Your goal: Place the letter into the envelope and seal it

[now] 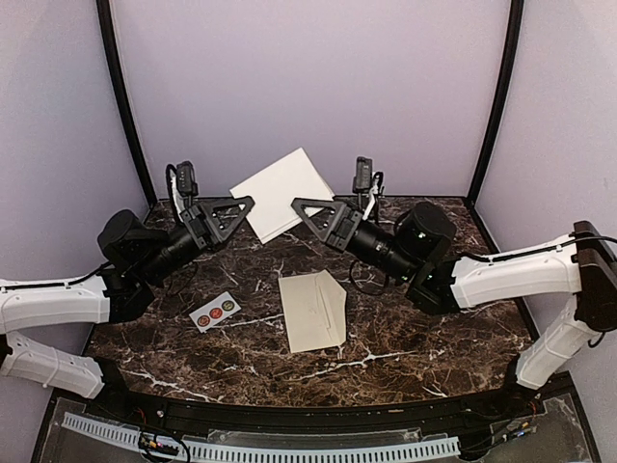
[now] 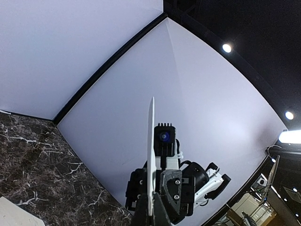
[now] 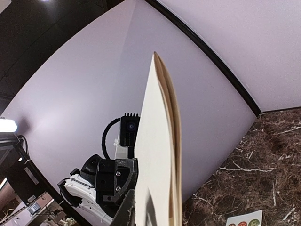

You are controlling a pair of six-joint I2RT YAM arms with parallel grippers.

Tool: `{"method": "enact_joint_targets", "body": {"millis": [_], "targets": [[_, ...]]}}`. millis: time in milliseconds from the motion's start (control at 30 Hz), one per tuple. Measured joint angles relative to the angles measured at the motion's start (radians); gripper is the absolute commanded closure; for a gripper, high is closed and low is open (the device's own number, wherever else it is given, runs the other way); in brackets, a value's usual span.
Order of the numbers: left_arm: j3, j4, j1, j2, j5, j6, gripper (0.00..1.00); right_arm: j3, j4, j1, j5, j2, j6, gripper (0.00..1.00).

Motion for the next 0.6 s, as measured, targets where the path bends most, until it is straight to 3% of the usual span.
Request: {"method": "enact_joint_targets", "body": {"millis": [33, 100, 133, 233, 367, 600], "targets": [[0.000, 0.001, 0.000, 0.003, 0.004, -0.002, 0.97, 0.000, 0.006, 0.000, 0.001, 0.000, -0.004, 1.00], [-0.001, 0.000, 0.000, 0.006, 0.010, -0.004, 0.80, 0.000, 0.016, 0.000, 0.003, 0.000, -0.009, 1.00], [-0.001, -0.001, 0.000, 0.006, 0.013, -0.002, 0.66, 0.000, 0.018, 0.000, 0.004, 0.000, -0.015, 1.00], [-0.001, -0.040, 0.000, 0.003, 0.019, 0.005, 0.42, -0.002, 0.004, -0.003, 0.012, -0.011, -0.036, 1.00], [-0.002, -0.188, 0.003, -0.034, 0.003, 0.030, 0.29, -0.027, -0.089, -0.020, 0.031, -0.097, -0.082, 1.00], [0.011, -0.470, 0.042, -0.123, -0.009, 0.106, 0.20, -0.012, -0.406, -0.117, 0.016, -0.271, -0.175, 1.00]]}}
